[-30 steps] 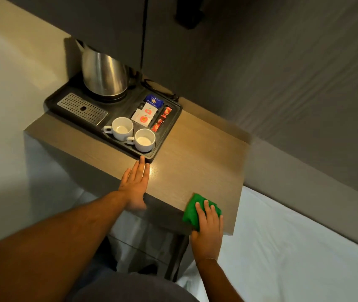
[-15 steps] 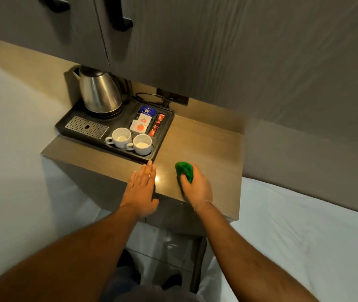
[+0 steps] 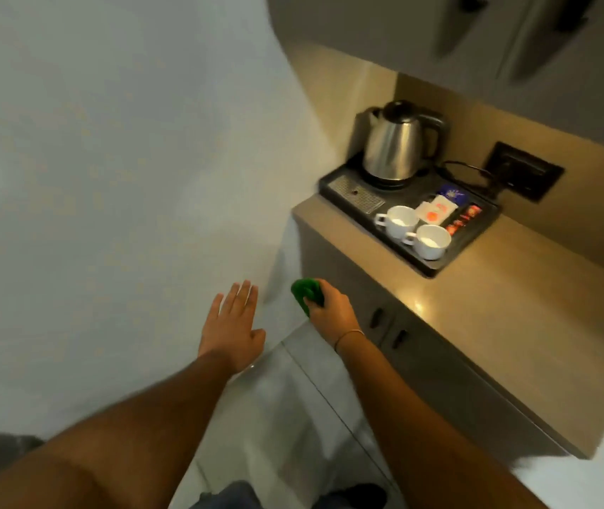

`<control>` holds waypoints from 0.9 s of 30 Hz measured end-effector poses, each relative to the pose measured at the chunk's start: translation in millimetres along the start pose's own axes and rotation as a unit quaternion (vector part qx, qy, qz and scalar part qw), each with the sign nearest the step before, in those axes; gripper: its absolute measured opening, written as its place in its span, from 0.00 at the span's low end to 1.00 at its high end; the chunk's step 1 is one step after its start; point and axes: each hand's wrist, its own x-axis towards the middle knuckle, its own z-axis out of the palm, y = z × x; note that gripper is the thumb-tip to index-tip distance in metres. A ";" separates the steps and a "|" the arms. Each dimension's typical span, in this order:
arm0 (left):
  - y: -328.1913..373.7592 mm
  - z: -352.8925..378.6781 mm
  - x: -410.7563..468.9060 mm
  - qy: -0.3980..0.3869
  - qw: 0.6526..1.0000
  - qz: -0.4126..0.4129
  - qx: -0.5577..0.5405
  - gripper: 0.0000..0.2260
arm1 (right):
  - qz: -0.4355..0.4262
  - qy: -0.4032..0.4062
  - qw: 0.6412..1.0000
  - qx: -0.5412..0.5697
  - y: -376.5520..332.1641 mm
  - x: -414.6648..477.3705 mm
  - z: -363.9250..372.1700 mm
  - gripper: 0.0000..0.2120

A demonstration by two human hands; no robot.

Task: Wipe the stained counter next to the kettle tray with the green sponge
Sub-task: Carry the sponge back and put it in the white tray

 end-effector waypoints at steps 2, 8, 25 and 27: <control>-34.3 -2.4 -20.8 -0.009 0.999 -0.035 0.002 0.37 | -0.022 -0.041 0.998 -0.032 -21.7 -7.2 43.9 0.14; -163.7 31.4 -133.8 -0.015 0.992 -0.115 -0.055 0.37 | -0.083 -0.132 0.972 -0.175 -78.4 -49.7 206.7 0.17; -414.9 137.5 -467.0 0.127 0.838 -0.484 -0.217 0.27 | -0.258 -0.410 0.817 -0.312 -158.4 -256.1 633.1 0.25; -415.0 144.8 -478.5 0.133 0.834 -0.487 -0.224 0.28 | -0.288 -0.431 0.776 -0.360 -144.5 -266.0 650.5 0.30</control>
